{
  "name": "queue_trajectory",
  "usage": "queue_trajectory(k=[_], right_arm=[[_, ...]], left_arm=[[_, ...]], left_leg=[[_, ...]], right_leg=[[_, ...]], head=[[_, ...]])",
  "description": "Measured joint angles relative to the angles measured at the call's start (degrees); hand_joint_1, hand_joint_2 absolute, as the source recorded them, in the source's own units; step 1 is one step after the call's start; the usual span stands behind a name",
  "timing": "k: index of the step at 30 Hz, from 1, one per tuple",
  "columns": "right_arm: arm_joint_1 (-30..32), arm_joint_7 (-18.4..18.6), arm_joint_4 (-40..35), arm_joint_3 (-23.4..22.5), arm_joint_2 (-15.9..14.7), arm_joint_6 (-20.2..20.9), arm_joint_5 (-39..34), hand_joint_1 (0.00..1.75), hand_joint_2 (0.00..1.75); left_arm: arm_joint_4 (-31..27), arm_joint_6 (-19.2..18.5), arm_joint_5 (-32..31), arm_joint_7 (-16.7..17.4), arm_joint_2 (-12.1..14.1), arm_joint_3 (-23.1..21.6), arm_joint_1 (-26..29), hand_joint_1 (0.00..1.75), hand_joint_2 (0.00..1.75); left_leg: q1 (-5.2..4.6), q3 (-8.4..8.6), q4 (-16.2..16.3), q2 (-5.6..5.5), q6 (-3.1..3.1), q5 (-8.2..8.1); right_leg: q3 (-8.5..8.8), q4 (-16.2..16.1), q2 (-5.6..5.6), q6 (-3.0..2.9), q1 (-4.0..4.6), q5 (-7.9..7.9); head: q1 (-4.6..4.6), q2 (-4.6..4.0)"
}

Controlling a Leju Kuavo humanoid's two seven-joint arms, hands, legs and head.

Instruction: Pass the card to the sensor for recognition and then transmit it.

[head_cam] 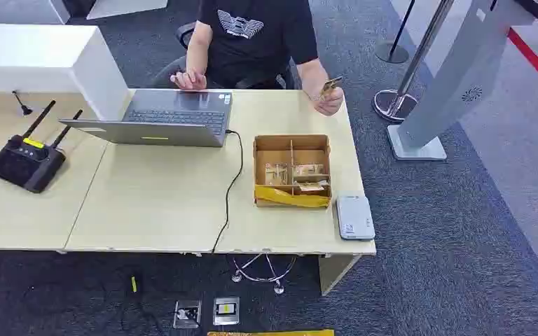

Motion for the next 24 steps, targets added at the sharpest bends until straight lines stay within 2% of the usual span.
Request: queue_trajectory(k=[3,6,11,14,24], right_arm=[[1.02,3.40,-8.24,6.50,2.16,-1.20,-1.92,0.00,1.75],[1.66,5.54,-16.00,13.62,4.13,-4.33,-1.68,0.00,1.75],[1.96,6.10,-24.66,23.79,7.25,-7.50,1.57,0.00,1.75],[1.59,5.17,-27.07,28.09,8.95,-9.14,4.07,0.00,1.75],[-1.02,1.16,-26.68,36.38,14.79,-14.23,9.73,0.00,1.75]], left_arm=[[0.00,0.00,-0.81,-1.07,0.57,-0.79,0.01,0.00,0.00],[0.00,0.00,-1.53,-1.83,1.05,-1.29,-0.05,0.00,0.00],[0.02,-0.02,-1.97,-2.16,1.51,-2.19,-0.03,0.00,0.00],[0.04,-0.02,-2.08,-2.16,1.62,-2.21,-0.01,0.00,0.00],[0.07,-0.02,-2.05,-2.03,1.70,-2.23,-0.02,0.00,0.00]], left_leg=[[0.01,-0.07,0.00,-0.14,0.01,0.06],[0.06,-0.05,0.00,-0.14,0.00,0.06],[0.07,-0.06,0.00,-0.14,0.00,0.06],[0.07,-0.04,0.00,-0.14,0.00,0.06],[0.06,-0.06,0.00,-0.16,0.00,0.06]], right_leg=[[-0.04,0.01,-0.13,-0.01,0.01,0.00],[-0.04,0.01,-0.12,-0.02,0.07,-0.01],[-0.05,0.01,-0.13,-0.02,0.07,-0.01],[-0.05,0.00,-0.12,-0.02,0.07,-0.01],[-0.07,0.00,-0.11,-0.02,0.07,-0.01]], head=[[0.02,0.00],[-0.02,0.00],[-0.04,0.00],[0.00,0.00],[0.02,0.00]])
